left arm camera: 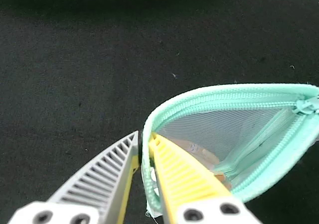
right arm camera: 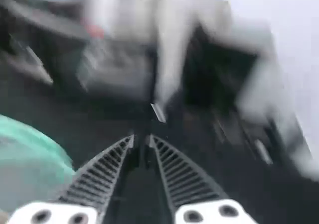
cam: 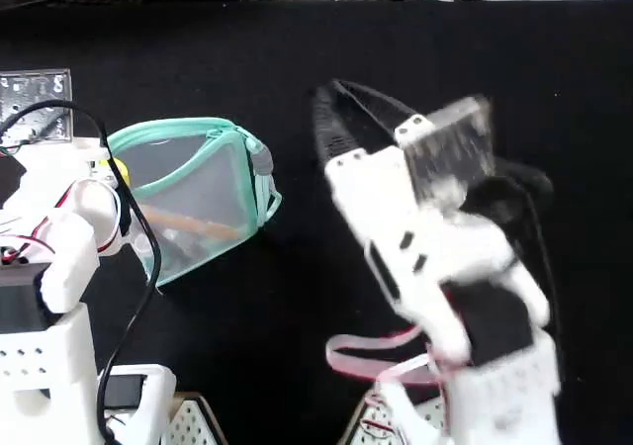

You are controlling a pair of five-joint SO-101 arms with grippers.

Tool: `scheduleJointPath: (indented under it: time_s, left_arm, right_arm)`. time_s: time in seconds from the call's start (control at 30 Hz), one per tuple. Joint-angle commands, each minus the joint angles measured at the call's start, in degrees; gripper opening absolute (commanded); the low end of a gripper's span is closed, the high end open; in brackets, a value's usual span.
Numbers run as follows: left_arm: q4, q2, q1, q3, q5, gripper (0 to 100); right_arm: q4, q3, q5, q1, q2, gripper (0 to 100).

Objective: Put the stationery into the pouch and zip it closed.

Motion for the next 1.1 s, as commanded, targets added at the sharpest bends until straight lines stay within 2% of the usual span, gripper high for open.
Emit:
scheduleJointPath:
  time_s: [0.0, 0.1, 0.17, 0.33, 0.43, 0.57, 0.77, 0.97, 1.07]
  left_arm:
    - [0.62, 2.02, 1.98, 11.82, 0.00, 3]
    - [0.62, 2.02, 1.98, 11.82, 0.00, 3]
    - [0.62, 2.02, 1.98, 11.82, 0.00, 3]
    - [0.62, 2.02, 2.07, 11.82, 0.00, 3]
    - [0.62, 2.11, 2.07, 11.82, 0.00, 3]
    - [0.62, 2.11, 2.07, 11.82, 0.00, 3]
    - [-2.64, 2.11, 2.07, 14.29, 0.00, 3]
    - [-3.87, 1.85, 2.07, 15.34, 0.00, 3]
    - [-3.87, 1.93, 2.07, 15.25, 0.00, 3]
  right_arm:
    - [-2.20, 13.58, -0.09, 13.10, 0.48, 2.1]
    - [-12.31, 27.74, 0.00, 20.13, 2.24, 2.4]
    - [-19.78, 35.82, 1.32, 22.24, 3.38, 2.5]
    - [-34.64, 49.27, 10.46, 20.48, 6.29, 2.5]
    - [-37.36, 51.56, 12.04, 20.13, 8.22, 2.5]
    - [-32.35, 48.13, 12.04, 16.70, 9.10, 4.3]
    - [-14.59, 31.87, 11.87, 4.40, 8.92, 23.7]
    - [-0.70, 9.36, 4.84, -2.02, 8.84, 24.0]
    - [5.89, 0.40, 4.22, -8.09, 8.84, 24.0]
